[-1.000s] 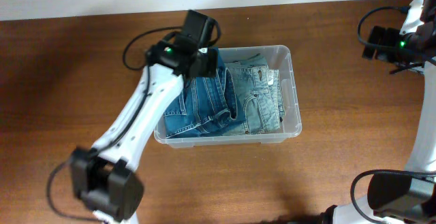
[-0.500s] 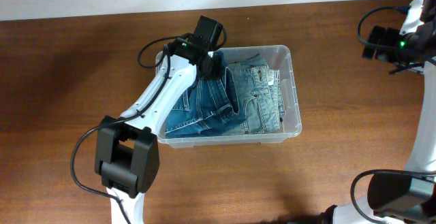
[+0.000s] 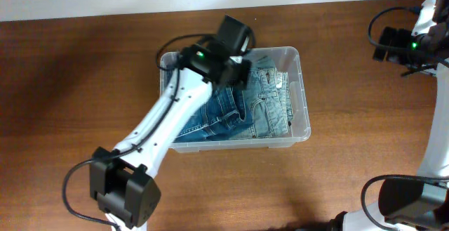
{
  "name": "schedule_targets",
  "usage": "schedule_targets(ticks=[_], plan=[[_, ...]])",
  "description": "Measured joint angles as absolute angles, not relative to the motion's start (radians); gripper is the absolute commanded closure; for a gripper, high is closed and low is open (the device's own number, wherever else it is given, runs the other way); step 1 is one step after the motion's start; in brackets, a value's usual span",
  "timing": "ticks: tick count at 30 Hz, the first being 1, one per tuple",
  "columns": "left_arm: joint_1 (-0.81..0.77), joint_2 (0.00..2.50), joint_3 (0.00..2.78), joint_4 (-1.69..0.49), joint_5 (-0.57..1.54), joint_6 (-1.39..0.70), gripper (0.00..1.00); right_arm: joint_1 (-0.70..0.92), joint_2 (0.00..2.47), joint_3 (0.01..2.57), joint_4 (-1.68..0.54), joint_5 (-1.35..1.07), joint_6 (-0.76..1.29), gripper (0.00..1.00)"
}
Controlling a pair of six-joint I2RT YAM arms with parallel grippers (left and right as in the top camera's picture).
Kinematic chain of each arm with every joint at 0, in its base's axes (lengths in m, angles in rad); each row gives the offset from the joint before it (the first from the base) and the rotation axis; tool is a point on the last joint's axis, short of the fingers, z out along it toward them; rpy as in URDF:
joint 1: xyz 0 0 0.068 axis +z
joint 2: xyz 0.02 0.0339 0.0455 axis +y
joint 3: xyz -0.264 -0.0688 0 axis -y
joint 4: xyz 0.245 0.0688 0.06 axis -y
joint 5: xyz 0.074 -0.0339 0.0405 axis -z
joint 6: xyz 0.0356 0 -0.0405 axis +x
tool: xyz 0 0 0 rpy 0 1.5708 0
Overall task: Pack container
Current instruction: 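Press the jeans flat in the bin with the left gripper and release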
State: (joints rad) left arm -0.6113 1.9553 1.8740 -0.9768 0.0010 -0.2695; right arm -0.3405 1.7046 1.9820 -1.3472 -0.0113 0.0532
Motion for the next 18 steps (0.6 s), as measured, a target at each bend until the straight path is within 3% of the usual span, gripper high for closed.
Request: schedule_targets(ticks=[18], plan=[[-0.661, 1.993, 1.706, -0.981, 0.016, -0.289, 0.99, -0.34, 1.705, 1.982, -1.347, -0.011, 0.053, 0.02]])
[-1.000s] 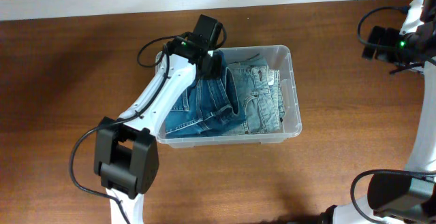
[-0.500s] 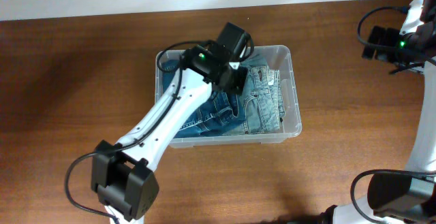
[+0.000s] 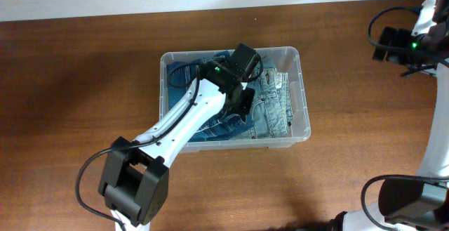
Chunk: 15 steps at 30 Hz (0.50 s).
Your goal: Pack container
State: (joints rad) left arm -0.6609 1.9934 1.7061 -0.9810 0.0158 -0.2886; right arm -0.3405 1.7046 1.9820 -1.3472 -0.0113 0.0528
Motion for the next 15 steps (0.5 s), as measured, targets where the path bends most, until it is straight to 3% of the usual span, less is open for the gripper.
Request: schedule_targets(ticks=[7, 15], plan=[[-0.657, 1.971, 1.713, -0.984, 0.028, -0.289, 0.99, -0.34, 1.705, 1.982, -1.347, -0.012, 0.052, 0.01], [-0.598, 1.768, 1.713, -1.061, 0.028, -0.293, 0.91, -0.34, 1.705, 1.982, -1.347, -0.012, 0.053, 0.02]])
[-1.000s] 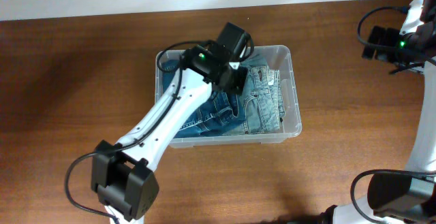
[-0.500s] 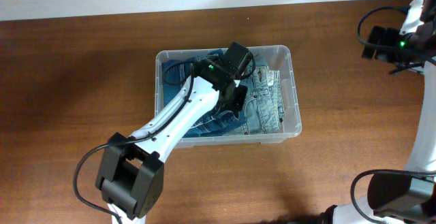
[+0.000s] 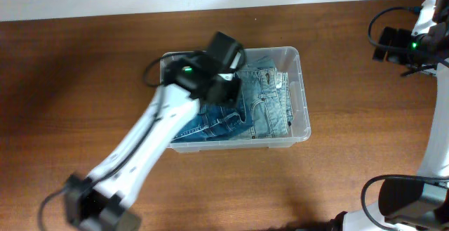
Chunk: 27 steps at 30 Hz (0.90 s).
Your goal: Pack container
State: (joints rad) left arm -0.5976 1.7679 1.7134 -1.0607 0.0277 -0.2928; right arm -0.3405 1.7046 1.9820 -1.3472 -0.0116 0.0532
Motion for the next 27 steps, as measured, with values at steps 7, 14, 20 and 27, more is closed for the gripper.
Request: schedule_targets(ticks=[7, 14, 20, 27], plan=[[-0.547, 1.545, 1.717, -1.185, -0.041, -0.296, 0.9, -0.34, 1.705, 1.982, -1.347, -0.012, 0.054, 0.02], [-0.548, 1.325, 1.717, -1.307, -0.15, -0.354, 0.9, -0.34, 1.705, 1.982, -1.347, -0.012, 0.053, 0.02], [-0.548, 1.127, 1.692, -1.328, -0.221, -0.407, 0.53, -0.34, 1.705, 1.982, -1.347, -0.011, 0.053, 0.01], [-0.548, 0.952, 1.652, -1.379, -0.261, -0.424, 0.0, -0.34, 1.705, 1.982, -1.347, -0.011, 0.053, 0.02]])
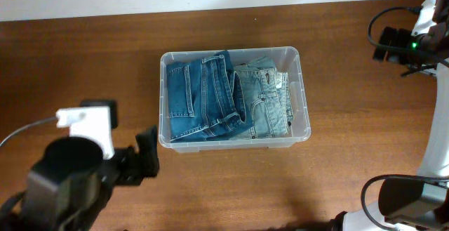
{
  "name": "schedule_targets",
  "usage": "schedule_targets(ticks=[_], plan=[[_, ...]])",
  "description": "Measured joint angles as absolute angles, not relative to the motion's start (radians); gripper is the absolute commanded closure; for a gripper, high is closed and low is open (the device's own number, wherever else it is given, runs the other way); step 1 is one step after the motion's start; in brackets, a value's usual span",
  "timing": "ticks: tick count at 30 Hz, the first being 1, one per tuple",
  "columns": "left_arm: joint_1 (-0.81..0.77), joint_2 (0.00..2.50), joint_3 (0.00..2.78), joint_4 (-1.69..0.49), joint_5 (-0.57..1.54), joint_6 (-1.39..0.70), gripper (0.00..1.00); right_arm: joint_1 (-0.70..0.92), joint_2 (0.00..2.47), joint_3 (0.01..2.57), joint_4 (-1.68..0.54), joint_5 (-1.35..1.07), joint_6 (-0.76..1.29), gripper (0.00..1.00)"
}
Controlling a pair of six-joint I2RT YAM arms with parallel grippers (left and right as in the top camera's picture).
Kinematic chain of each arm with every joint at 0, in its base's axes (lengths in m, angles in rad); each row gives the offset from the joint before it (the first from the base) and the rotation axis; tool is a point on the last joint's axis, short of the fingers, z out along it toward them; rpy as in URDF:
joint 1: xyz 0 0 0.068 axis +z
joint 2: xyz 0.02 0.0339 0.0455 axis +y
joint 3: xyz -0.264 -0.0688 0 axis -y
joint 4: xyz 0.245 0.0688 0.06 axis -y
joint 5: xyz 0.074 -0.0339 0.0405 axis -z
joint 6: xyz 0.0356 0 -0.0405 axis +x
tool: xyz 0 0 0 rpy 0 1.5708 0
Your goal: Pack container
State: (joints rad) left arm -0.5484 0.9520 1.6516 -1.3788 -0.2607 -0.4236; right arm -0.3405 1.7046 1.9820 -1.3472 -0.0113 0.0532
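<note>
A clear plastic container (303, 83) stands in the middle of the table. Inside it lie dark blue jeans (200, 97) on the left and lighter blue jeans (270, 101) on the right, both folded below the rim. My left arm is raised close to the camera at the lower left, and its gripper (146, 156) shows only as a dark blur well clear of the container. The right gripper (383, 45) hangs at the far right over bare table, too small to judge its fingers.
The brown wooden table (84, 69) surrounds the container on all sides. A pale wall strip runs along the back edge. The right arm's base (403, 199) and cables sit at the lower right corner.
My left arm was reaching into the container over the dark jeans; now it is pulled back to the lower left, outside the container. The jeans lie uncovered. The right arm has not moved.
The left gripper was over the jeans at the container's back, then further right and deeper over the middle, then back near the rear left. Now it is out of the container and both pairs of jeans lie flat inside.
</note>
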Motion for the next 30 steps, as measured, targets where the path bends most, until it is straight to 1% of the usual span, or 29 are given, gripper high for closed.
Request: schedule_targets(ticks=[6, 24, 30], plan=[[-0.548, 0.946, 1.639, -1.478, -0.263, -0.424, 0.0, -0.34, 1.705, 1.982, -1.347, -0.012, 0.053, 0.01], [-0.548, 0.949, 1.634, -1.576, -0.259, -0.424, 0.0, -0.34, 1.705, 1.982, -1.347, -0.012, 0.053, 0.01], [-0.548, 0.948, 1.623, -1.578, -0.259, -0.424, 0.0, -0.34, 1.705, 1.982, -1.347, -0.012, 0.052, 0.02]])
